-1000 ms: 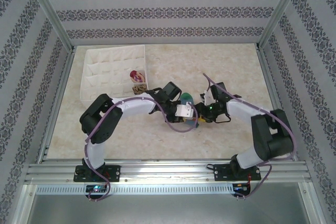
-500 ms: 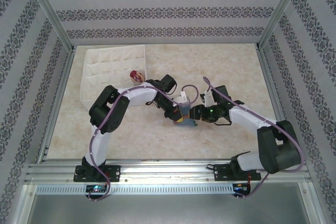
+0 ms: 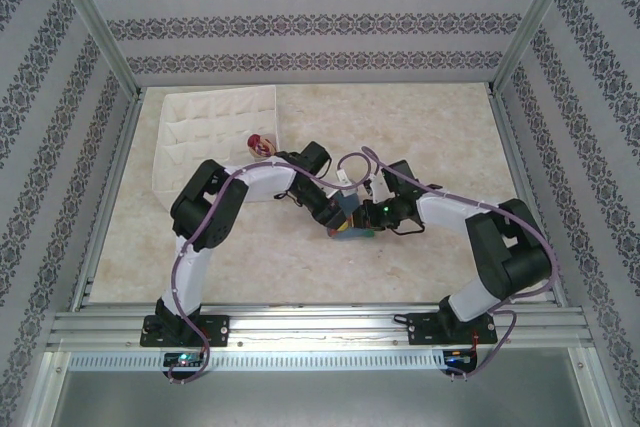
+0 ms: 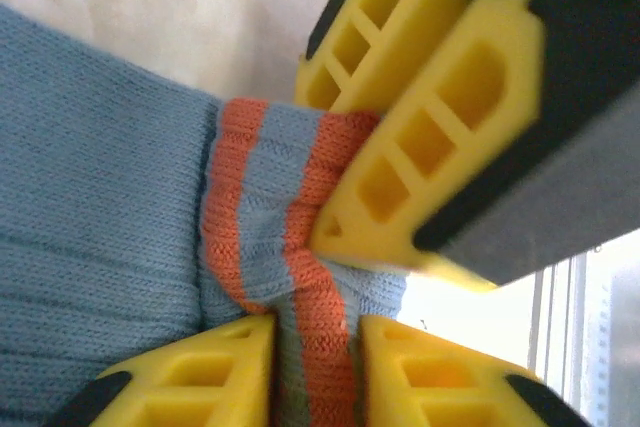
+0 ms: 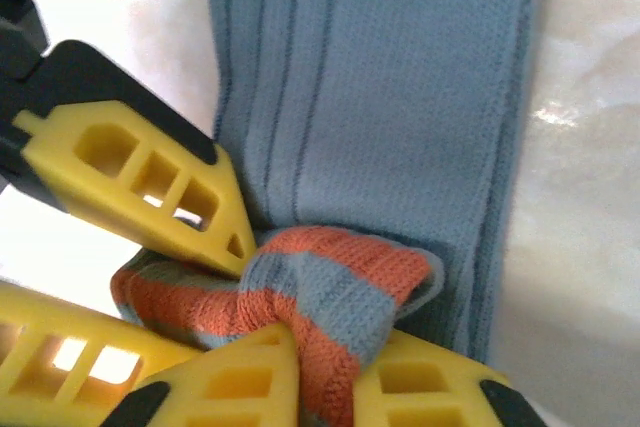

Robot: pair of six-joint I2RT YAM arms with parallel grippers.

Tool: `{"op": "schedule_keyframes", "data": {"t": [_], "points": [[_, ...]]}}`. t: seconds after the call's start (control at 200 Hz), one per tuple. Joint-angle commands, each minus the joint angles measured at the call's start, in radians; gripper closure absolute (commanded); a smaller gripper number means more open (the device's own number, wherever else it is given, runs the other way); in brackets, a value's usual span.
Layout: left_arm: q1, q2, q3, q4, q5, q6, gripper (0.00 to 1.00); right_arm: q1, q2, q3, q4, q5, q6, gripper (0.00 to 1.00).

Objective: Roll the socks

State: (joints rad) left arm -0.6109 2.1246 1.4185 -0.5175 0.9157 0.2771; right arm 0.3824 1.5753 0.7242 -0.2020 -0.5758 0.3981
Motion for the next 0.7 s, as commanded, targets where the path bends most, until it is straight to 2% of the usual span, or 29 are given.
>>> {"op": "schedule_keyframes", "data": {"t": [0.0,0.195,0.305,0.52,0.61,0.695], "points": [[0.008,-0.082,-0.104,0.106,-0.103,0.042,0.68,0.008,0.059,0.011,-0.079,0.080,0.027,0.93],[-0.025,-0.238,-0.215,0.230,-0.249,0.196,0.63,0.009,0.139,0.032,-0.120,0.070,0.046,0.99],[-0.071,-0.365,-0.375,0.453,-0.363,0.303,0.52,0.015,0.164,0.046,-0.143,0.076,0.049,0.99],[-0.187,-0.469,-0.635,0.858,-0.600,0.522,0.45,0.016,0.187,0.070,-0.175,0.081,0.047,0.99],[-0.225,-0.456,-0.649,0.885,-0.651,0.587,0.45,0.018,0.198,0.076,-0.183,0.075,0.047,0.99],[-0.236,-0.410,-0.592,0.799,-0.669,0.599,0.47,0.019,0.203,0.080,-0.185,0.073,0.048,0.99]]}}
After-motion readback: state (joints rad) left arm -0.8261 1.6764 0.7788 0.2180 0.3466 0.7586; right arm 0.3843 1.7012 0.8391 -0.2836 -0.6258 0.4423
